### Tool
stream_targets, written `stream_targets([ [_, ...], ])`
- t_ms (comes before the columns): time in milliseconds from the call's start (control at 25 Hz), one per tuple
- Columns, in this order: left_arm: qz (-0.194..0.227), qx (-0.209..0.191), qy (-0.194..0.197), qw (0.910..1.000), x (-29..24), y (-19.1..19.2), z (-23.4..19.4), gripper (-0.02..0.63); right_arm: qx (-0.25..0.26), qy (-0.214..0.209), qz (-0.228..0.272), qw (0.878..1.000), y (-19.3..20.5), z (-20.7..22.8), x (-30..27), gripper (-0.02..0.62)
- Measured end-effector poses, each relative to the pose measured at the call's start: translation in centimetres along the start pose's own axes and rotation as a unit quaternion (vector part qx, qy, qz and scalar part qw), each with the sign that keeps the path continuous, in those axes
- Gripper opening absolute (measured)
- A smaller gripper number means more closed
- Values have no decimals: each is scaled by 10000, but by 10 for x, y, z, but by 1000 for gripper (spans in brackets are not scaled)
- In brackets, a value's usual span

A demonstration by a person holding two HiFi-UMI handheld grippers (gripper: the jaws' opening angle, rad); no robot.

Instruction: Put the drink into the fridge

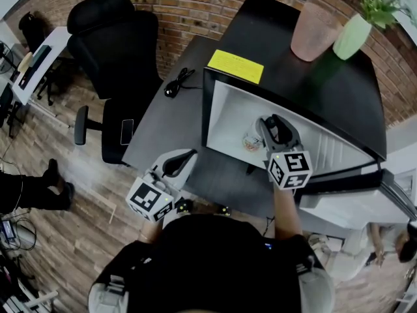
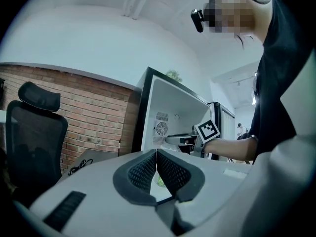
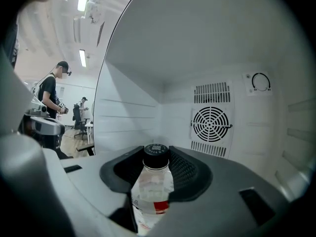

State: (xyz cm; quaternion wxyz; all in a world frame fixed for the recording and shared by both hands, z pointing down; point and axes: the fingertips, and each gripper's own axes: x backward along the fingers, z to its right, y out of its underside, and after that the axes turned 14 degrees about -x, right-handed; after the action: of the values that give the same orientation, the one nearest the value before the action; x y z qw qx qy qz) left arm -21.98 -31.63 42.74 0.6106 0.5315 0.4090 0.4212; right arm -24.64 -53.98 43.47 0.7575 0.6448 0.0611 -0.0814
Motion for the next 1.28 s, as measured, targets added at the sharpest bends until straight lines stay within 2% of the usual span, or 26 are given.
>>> stream_targets([
  [440, -23, -12, 183, 9998, 0, -1, 8, -4, -164, 32, 103, 9998, 3, 0, 8, 173],
  [520, -16, -22, 210, 9998, 2, -3, 9, -3, -224, 50, 208, 9995, 1, 0, 13, 198],
  [760, -9, -60, 430, 9991, -5, -3, 15, -3, -420, 144, 579, 9973, -10, 0, 47, 206],
  [1160, 71, -153, 1120, 9936, -38, -6, 40, -3, -778, 281, 981, 9917, -5, -14, 111, 16],
  [1280, 111, -170, 1259, 9918, -47, -8, 46, -3, -892, 372, 1044, 9898, 1, -16, 125, 0],
])
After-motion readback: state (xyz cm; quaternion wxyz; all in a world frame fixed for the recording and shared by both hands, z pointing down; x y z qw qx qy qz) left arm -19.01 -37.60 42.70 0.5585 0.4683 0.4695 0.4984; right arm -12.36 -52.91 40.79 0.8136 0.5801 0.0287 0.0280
